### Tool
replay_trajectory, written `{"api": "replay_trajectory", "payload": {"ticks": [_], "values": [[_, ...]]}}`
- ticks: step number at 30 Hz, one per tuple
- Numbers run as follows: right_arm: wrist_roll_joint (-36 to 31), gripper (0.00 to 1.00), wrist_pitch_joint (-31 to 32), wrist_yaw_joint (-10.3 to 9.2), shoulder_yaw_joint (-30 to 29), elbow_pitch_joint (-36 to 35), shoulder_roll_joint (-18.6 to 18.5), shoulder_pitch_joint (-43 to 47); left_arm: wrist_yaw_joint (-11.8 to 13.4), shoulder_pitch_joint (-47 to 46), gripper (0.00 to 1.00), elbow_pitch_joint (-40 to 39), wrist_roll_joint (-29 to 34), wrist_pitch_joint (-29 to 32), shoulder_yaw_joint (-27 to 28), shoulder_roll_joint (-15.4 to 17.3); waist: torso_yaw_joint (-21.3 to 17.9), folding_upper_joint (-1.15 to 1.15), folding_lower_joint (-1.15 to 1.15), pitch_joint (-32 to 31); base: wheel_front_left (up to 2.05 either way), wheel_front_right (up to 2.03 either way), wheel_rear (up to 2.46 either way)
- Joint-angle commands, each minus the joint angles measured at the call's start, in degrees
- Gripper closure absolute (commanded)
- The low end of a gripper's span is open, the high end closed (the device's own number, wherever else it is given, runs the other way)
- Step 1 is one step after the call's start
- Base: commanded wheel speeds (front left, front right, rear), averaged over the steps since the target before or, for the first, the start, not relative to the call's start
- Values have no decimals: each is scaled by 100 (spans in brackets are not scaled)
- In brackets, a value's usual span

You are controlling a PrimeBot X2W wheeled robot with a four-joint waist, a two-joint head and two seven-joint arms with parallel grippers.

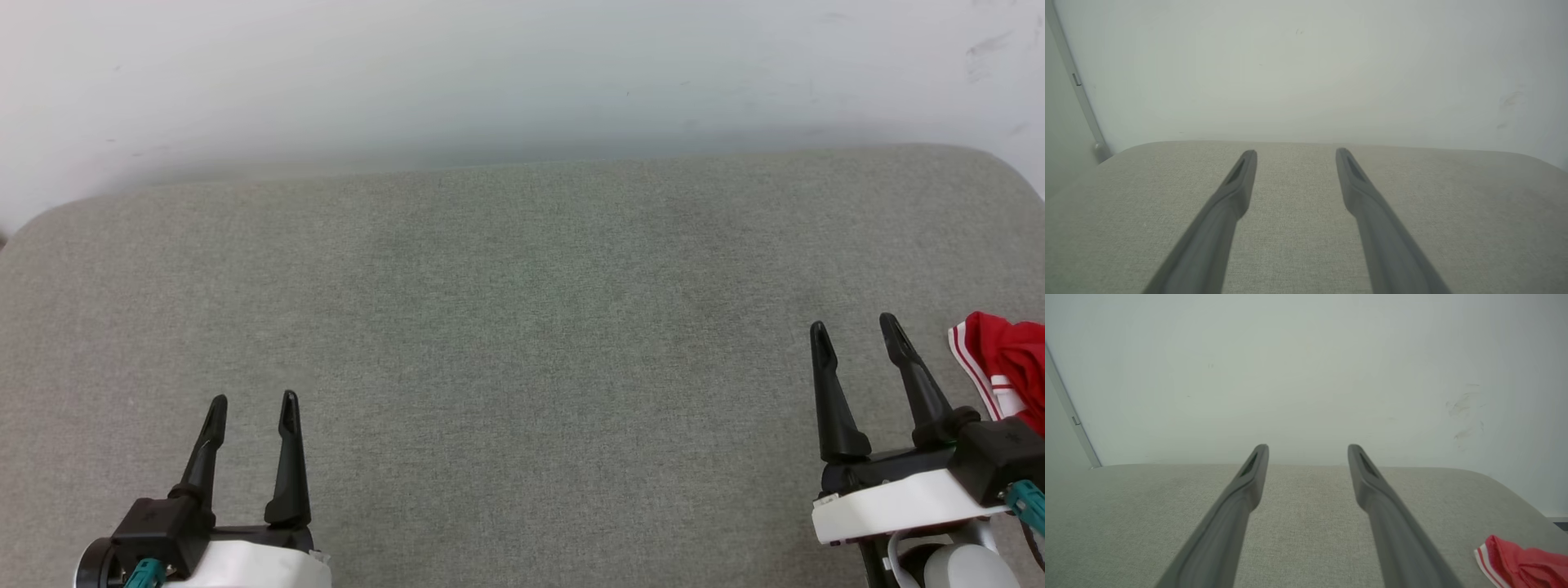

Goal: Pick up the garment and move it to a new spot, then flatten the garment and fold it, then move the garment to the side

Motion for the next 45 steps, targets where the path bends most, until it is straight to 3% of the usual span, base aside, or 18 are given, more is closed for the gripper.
{"api": "replay_trajectory", "payload": {"ticks": [1,30,31,35,45], "values": [[-42,0,-37,-3,-9,16,26,3,8,31,0,-34,21,-11,-16,-6,-2,0,1,-5,0,0,0],[-112,0,-79,-3,-35,111,68,-18,275,114,0,-241,65,-11,-161,-6,-45,0,1,-1,0,0,0],[-110,100,-79,-3,-40,108,68,-20,284,109,100,-264,37,-11,-154,-6,-43,0,1,1,0,0,0],[-137,100,-31,0,-23,292,43,74,260,146,100,-25,12,9,-165,-14,-44,0,1,2,0,0,0],[1117,100,171,0,-25,406,-20,34,217,-8,100,175,-1178,246,-187,35,-31,0,1,-27,0,0,0]]}}
